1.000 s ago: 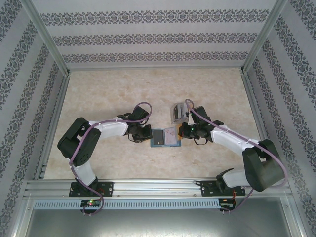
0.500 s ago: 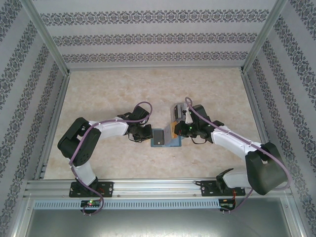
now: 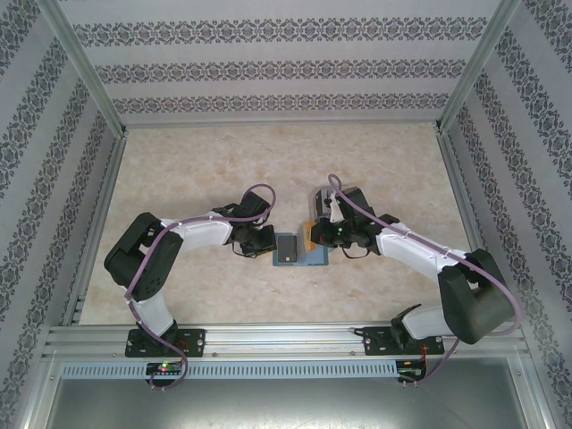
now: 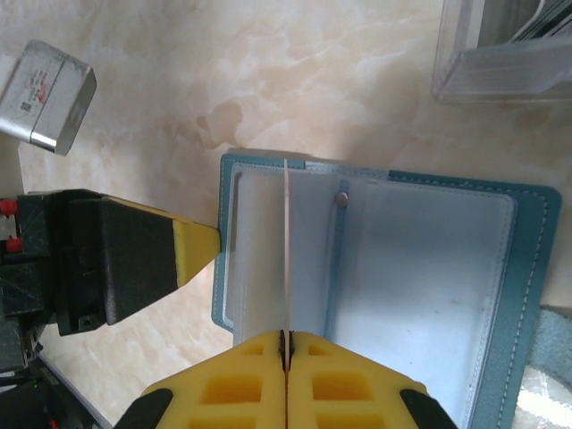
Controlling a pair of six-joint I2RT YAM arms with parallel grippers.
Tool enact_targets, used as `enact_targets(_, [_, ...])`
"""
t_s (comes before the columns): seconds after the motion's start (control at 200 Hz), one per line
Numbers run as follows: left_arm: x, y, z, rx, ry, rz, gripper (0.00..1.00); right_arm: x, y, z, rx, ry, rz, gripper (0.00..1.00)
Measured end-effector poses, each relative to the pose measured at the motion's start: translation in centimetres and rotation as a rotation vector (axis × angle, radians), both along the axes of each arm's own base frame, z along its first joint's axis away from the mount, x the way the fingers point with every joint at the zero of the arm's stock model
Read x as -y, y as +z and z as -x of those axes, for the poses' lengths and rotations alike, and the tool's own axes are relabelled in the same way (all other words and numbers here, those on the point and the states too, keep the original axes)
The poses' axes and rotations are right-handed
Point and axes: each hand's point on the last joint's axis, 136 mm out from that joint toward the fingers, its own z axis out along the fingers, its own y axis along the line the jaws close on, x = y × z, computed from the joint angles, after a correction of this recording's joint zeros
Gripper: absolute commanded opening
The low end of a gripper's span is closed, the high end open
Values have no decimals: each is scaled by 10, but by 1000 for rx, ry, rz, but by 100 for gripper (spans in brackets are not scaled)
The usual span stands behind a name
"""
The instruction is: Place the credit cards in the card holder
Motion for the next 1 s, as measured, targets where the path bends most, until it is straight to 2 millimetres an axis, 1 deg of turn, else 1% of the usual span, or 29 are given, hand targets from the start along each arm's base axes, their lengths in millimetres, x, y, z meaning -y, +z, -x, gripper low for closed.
enact_targets(0.315, [0,0,0,0,0,0,9,0,-1,0,-3,0,1,6])
enact_targets(0.599, [0,0,0,0,0,0,9,-1,-11,1,-35,3,12,5])
enact_targets(0.999, [0,0,0,0,0,0,8,-3,-8,-2,-27,6,3,5])
